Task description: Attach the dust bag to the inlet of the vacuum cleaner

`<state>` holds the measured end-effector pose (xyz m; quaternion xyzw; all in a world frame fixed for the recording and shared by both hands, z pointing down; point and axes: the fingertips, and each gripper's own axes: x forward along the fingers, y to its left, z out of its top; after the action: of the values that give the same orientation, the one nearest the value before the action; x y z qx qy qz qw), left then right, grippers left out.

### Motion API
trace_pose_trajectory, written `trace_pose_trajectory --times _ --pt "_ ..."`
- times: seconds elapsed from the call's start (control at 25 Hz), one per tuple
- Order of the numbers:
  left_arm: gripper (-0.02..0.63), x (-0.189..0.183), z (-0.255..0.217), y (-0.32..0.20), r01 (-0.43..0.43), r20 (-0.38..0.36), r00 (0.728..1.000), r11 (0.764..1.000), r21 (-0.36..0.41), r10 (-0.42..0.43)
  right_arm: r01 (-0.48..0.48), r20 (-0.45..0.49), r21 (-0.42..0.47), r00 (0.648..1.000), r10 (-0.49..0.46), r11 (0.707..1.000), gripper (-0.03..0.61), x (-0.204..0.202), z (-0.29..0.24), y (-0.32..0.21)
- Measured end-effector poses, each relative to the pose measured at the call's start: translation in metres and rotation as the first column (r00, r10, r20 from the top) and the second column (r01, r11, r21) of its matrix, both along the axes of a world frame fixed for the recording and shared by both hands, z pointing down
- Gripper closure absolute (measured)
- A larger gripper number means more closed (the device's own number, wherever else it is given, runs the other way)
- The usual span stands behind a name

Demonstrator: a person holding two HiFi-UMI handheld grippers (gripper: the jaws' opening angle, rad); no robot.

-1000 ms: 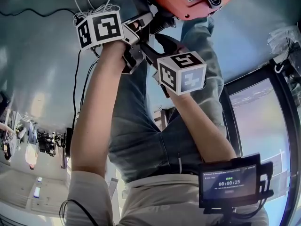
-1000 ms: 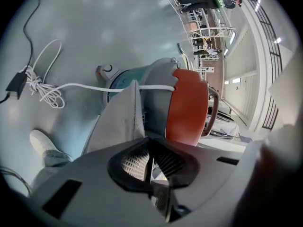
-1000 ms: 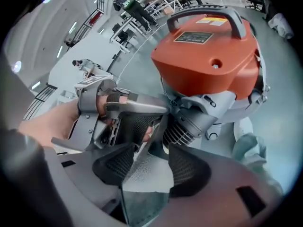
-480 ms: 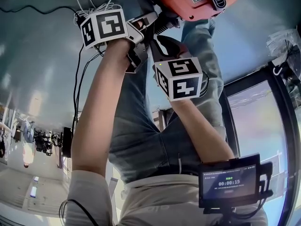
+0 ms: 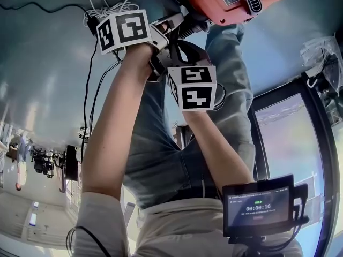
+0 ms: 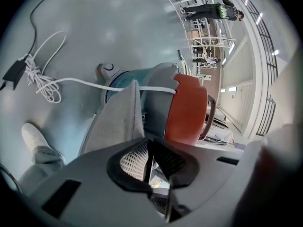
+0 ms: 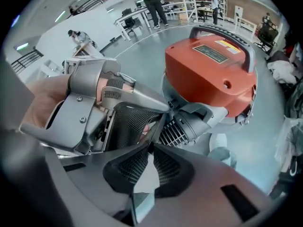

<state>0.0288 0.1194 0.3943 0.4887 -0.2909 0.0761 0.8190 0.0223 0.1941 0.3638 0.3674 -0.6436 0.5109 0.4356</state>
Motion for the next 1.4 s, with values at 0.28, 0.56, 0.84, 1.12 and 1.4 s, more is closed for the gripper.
trace_pose_trajectory --times 0.28,0.56,0.84,1.12,1.4 --pt "0.569 -0.029 0.0 0.007 0.18 0.04 0.983 0.98 -0.088 -0.177 0.443 -0.145 0.137 0.894 -0.425 0.886 0.565 0.02 -0.011 -0.008" --pt "0.61 -0.017 -0.018 0.007 0.16 -0.032 0.986 0.986 -0.058 -0.162 0.48 -0.131 0.199 0.877 -0.463 0.854 0.561 0.038 0.001 0.004" --pt "0.609 -0.035 -0.014 0.014 0.214 -0.02 0.976 0.974 -0.078 -0.216 0.674 -0.247 0.32 0.738 -0.628 0.666 0.563 0.025 -0.013 -0.005" --pt "0.61 -0.03 -0.012 0.014 0.183 -0.004 0.983 0.981 -0.06 -0.184 0.708 -0.255 0.311 0.704 -0.662 0.633 0.562 0.03 -0.009 -0.008" --pt "0.61 -0.015 -0.019 0.007 0.131 -0.057 0.99 0.991 -0.014 -0.131 0.684 -0.247 0.325 0.728 -0.64 0.653 0.561 0.041 -0.001 -0.001"
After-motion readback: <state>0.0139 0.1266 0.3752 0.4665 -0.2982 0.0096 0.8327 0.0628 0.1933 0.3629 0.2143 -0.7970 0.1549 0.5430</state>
